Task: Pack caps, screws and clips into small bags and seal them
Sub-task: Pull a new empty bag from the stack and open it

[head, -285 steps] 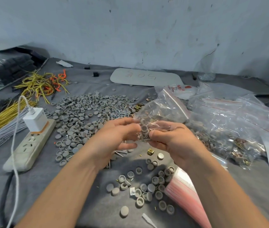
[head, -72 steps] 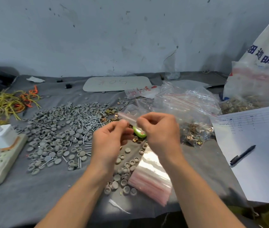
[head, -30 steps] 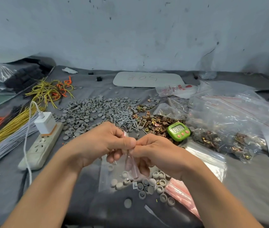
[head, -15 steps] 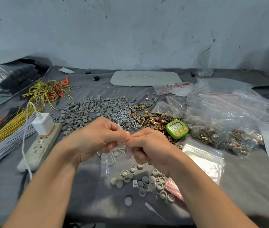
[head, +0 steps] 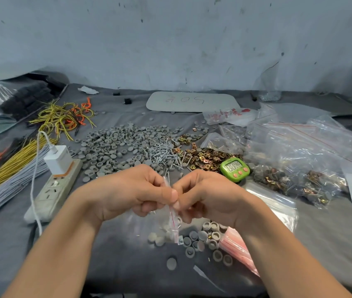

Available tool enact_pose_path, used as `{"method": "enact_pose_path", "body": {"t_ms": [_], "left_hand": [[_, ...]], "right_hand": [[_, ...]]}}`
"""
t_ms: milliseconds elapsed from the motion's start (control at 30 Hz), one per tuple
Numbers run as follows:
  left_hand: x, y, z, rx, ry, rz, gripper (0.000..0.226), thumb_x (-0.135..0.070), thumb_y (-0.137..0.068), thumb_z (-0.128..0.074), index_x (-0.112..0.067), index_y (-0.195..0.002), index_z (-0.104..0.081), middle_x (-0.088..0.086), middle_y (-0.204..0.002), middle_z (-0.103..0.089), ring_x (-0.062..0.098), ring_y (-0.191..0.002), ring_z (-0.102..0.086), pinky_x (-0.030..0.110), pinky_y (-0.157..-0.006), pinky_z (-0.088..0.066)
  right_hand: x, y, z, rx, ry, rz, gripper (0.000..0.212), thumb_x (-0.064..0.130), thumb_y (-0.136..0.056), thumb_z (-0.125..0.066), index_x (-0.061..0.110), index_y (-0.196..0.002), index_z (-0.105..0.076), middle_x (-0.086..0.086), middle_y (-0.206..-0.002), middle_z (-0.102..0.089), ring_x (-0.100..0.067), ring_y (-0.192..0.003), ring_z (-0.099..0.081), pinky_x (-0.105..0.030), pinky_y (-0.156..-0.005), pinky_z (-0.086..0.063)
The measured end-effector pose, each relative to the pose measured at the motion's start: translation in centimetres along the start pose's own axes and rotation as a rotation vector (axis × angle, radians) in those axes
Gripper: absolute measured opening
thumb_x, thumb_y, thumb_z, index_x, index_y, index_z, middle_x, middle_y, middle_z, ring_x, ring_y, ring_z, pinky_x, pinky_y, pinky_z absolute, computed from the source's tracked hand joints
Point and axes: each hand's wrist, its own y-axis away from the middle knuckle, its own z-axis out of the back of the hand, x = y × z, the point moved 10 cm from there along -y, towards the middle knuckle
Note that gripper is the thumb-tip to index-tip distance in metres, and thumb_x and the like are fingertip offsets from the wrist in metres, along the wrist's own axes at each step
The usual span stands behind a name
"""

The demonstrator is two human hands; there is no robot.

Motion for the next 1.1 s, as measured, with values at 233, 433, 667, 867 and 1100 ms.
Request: {"method": "enact_pose_path", "body": {"t_ms": [233,433,667,867,1100], "left_hand": [[0.0,0.3,0.9,-0.024,-0.08,0.006,0.03,-0.011,-0.067,-0.071,-0.014,-0.046,-0.049,0.003,-0.043,-0.033,0.013,-0.04,-0.024,0.017,-0.044,-0.021],[-0.5,1.0,5.9,-0.689,-0.381,0.094,0.033,-0.03,-0.076,-0.075,-0.017,-0.05,-0.059,-0.008,-0.044,-0.053,0.007,-0.04,-0.043,0.021,-0.046,-0.038],[-4.7,2.6,4.4,-1.198,-0.775,-0.023,0.005,-0.038,-0.085,-0.069,-0.037,-0.081,-0.069,-0.01,-0.067,-0.062,0.022,-0.069,-0.055,0.031,-0.063,-0.04],[-4.0,0.8,3.2,-0.94,-0.615,-0.151,0.036,-0.02,-0.084,-0.071,-0.042,-0.112,-0.075,-0.02,-0.066,-0.061,-0.001,-0.064,-0.056,0.009,-0.065,-0.043],[-6.3,1.3,0.6,-1.034,-0.948,-0.198,0.071,-0.03,-0.071,-0.067,-0.056,-0.136,-0.053,-0.008,-0.076,-0.071,0.02,-0.077,-0.069,0.028,-0.063,-0.039]], "right_hand": [[0.8,0.2,2.2,-0.243,0.034,0.051,0.024,-0.009,-0.073,-0.071,0.006,-0.058,-0.059,-0.002,-0.052,-0.051,-0.01,-0.048,-0.045,-0.015,-0.047,-0.039],[2.9,3.1,6.6,-0.798,0.569,0.048,0.027,0.018,-0.078,-0.073,0.011,-0.055,-0.062,0.003,-0.047,-0.052,-0.014,-0.047,-0.044,-0.028,-0.054,-0.043],[7.6,5.5,0.9,-1.252,1.136,0.378,0.02,0.01,-0.073,-0.081,0.024,-0.068,-0.067,0.007,-0.054,-0.058,-0.019,-0.048,-0.052,-0.026,-0.055,-0.025],[3.4,1.4,2.9,-0.854,1.225,-0.093,0.029,0.022,-0.092,-0.061,0.036,-0.114,-0.073,0.001,-0.094,-0.074,-0.03,-0.093,-0.07,-0.036,-0.072,-0.049],[-2.1,0.8,5.6,-0.842,-0.429,-0.044,0.046,0.002,-0.095,-0.061,0.015,-0.052,-0.069,0.001,-0.043,-0.047,-0.006,-0.031,-0.034,-0.016,-0.036,-0.029]]}}
